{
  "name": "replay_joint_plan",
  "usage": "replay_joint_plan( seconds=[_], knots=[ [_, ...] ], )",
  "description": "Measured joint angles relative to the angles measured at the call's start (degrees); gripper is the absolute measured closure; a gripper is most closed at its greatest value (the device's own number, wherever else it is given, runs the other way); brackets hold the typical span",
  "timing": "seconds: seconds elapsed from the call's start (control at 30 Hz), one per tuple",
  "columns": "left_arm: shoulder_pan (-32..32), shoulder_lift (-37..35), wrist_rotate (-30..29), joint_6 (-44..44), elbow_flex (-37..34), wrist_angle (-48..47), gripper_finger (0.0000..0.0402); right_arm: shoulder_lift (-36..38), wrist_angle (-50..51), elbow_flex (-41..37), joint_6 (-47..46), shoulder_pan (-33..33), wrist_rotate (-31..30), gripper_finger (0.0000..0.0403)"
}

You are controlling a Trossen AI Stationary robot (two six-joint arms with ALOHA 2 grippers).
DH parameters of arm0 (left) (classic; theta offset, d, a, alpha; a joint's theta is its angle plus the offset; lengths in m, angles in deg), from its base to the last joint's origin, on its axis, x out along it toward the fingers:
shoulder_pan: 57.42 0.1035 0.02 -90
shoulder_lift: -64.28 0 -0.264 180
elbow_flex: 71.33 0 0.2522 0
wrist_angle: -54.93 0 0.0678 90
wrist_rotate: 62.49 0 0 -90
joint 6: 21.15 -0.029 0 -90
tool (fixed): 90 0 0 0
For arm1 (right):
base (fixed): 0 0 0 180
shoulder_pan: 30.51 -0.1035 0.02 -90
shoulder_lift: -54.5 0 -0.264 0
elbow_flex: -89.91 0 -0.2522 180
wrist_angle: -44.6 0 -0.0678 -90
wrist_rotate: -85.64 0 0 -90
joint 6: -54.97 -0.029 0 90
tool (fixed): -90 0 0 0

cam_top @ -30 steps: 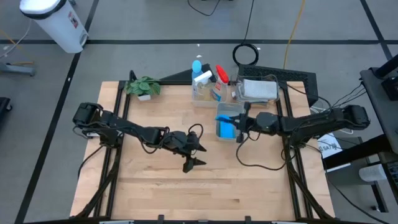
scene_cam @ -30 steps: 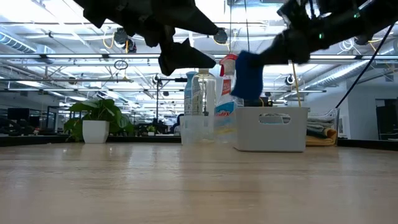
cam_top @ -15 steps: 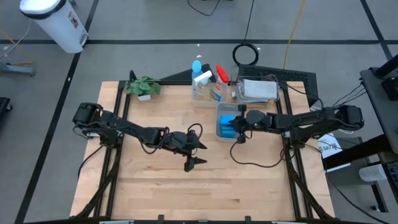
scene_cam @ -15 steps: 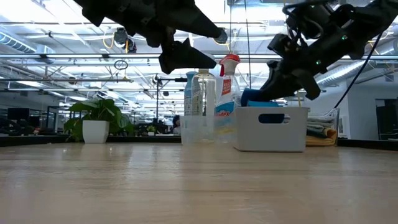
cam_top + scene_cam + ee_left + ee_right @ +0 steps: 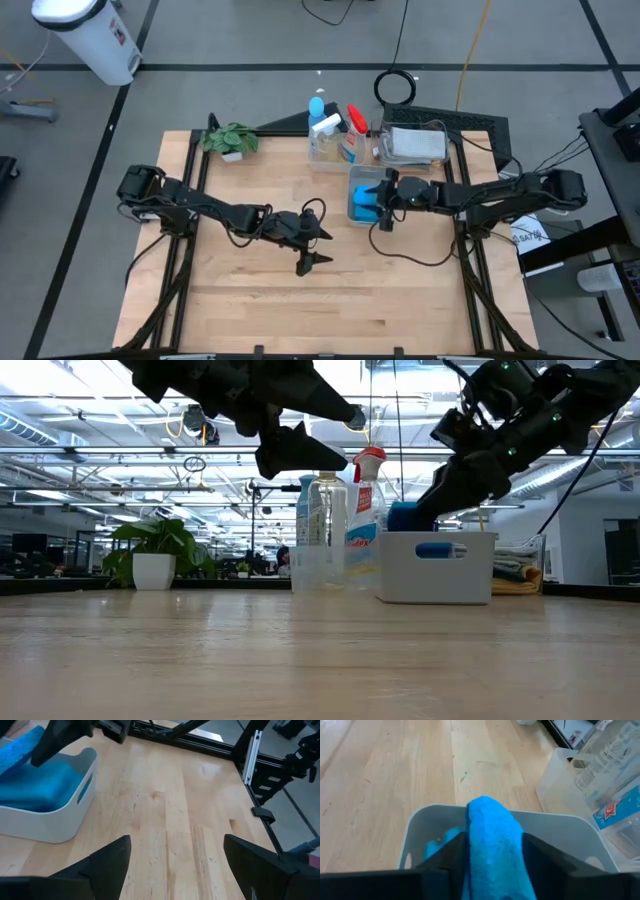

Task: Pick & Place Kitchen Items
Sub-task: Put the blue sponge into the gray bin, then return to Home Position

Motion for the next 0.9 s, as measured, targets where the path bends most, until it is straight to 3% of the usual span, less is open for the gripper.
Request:
replay_joint_plan(
  seconds=[0.23, 0.6, 0.7, 0.9],
  knots=[
    [0.0, 0.0, 0.0, -3.6, 0.0, -0.1, 0.0078, 6.4, 0.4, 0.0, -4.8, 0.0, 0.3, 0.0161],
    [0.6, -0.5, 0.2, -5.7, -0.1, -0.4, 0.0078, 19.0, 3.0, 0.0, -8.2, 0.0, 0.2, 0.0131],
    [1.9, -5.2, 2.9, -4.8, -0.2, -4.0, 0.0078, 20.8, 4.9, 0.0, -7.9, 0.0, 0.1, 0.0134],
    [4.9, -23.7, 7.8, -8.9, -0.1, -20.2, 0.0078, 28.2, 5.4, -0.1, -12.9, 0.0, 0.2, 0.0137]
  ],
)
